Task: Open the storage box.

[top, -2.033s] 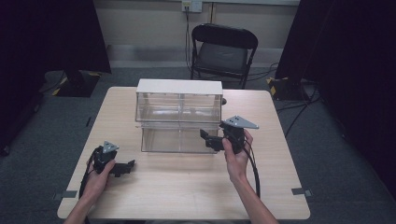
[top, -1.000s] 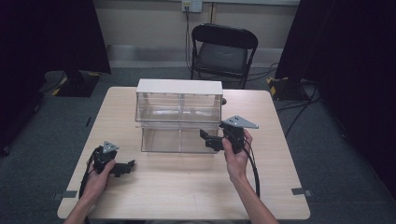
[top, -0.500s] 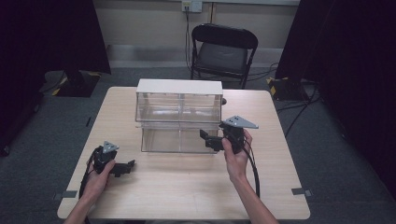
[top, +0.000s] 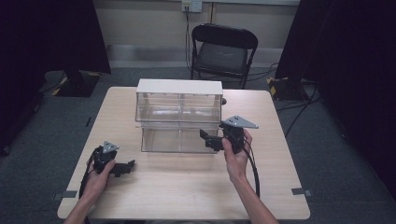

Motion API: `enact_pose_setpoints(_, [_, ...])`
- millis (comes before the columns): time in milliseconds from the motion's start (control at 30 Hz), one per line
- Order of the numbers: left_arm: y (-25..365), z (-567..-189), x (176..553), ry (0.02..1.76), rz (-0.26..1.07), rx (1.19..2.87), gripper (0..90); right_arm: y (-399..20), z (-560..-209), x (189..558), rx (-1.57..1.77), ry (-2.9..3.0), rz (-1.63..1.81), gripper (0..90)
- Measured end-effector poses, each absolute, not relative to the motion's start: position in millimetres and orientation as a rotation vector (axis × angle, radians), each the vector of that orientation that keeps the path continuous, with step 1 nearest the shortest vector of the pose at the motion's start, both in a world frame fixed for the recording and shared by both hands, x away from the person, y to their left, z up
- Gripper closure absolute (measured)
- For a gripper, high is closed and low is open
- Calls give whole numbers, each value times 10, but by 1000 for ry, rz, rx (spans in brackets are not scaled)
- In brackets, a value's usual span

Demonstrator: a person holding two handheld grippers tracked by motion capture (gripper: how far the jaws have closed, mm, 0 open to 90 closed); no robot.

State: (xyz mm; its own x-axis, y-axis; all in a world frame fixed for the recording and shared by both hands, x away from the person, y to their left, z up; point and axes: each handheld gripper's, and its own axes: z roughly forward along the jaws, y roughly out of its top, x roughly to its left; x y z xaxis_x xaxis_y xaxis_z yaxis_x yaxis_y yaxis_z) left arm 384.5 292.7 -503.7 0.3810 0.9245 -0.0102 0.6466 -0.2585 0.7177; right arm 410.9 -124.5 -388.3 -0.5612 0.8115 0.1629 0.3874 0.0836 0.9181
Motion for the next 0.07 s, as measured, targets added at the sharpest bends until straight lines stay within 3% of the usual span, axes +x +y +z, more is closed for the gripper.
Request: enact_pose_setpoints(67, [2927, -5037, 3844, 1346, 558, 2003, 0, -1243, -3884, 4110, 1182, 1980, 1476, 135])
